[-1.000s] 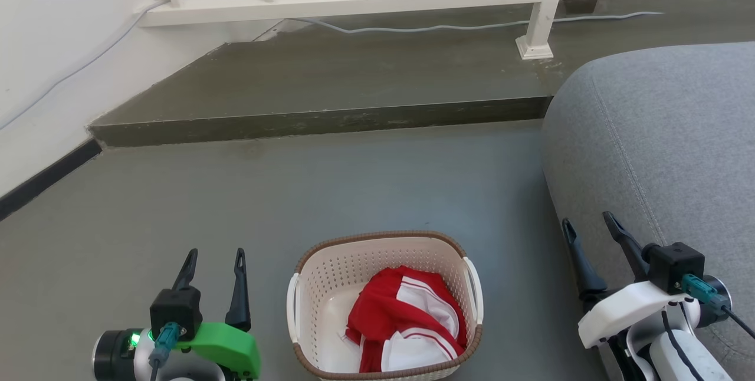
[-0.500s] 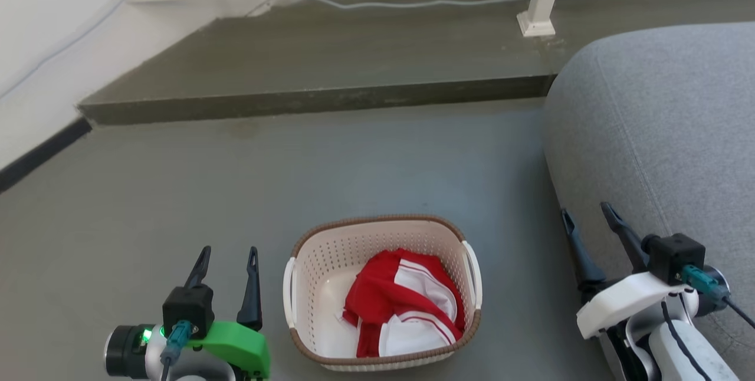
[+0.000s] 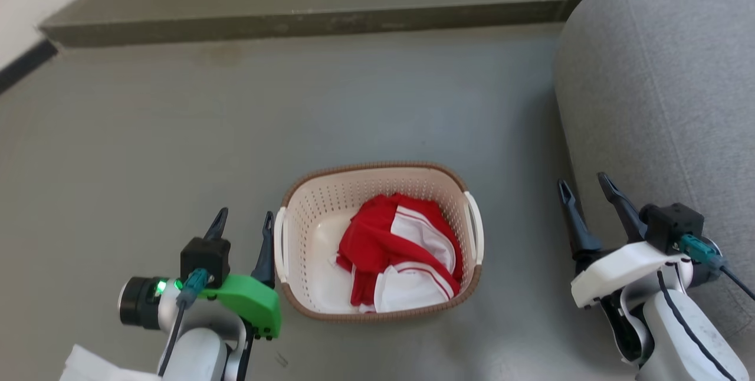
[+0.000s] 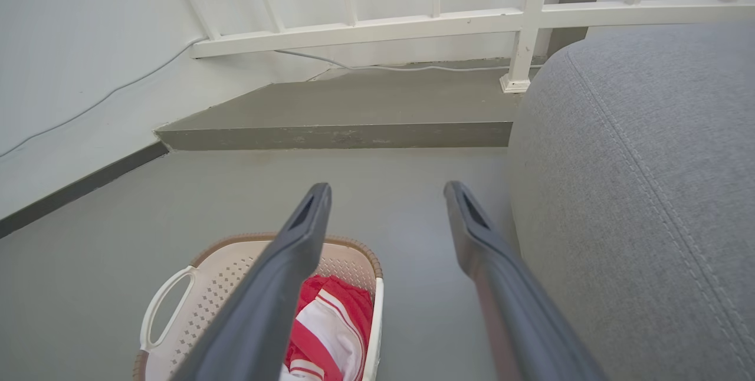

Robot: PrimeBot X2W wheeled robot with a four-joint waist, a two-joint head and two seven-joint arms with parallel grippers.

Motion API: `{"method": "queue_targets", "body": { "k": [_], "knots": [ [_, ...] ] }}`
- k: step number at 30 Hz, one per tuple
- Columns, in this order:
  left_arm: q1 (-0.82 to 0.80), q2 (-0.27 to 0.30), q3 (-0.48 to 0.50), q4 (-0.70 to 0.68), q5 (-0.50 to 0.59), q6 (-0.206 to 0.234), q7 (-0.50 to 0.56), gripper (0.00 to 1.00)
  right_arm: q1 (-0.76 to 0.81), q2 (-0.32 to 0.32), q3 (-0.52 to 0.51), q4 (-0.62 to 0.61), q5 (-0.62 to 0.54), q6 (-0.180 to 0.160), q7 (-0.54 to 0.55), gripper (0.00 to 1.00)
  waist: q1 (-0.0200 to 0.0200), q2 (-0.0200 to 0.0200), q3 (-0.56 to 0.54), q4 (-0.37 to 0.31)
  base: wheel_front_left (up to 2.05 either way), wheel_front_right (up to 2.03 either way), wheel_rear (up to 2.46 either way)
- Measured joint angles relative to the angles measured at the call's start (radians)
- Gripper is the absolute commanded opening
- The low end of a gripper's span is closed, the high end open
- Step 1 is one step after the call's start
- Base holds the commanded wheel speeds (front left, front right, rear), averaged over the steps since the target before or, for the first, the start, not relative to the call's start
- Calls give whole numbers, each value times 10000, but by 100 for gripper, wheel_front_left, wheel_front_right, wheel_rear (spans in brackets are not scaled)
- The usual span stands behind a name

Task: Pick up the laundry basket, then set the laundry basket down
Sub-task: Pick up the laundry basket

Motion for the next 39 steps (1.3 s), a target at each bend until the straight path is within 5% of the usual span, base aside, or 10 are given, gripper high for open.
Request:
{"method": "queue_targets", "body": {
  "k": [39],
  "knots": [
    [-6060, -165, -228, 3804, 178, -920, 1624, 100, -5247, 485, 943, 3131, 71, 439, -33, 100, 0, 0, 5559, -82, 0, 0, 0]
  ]
}}
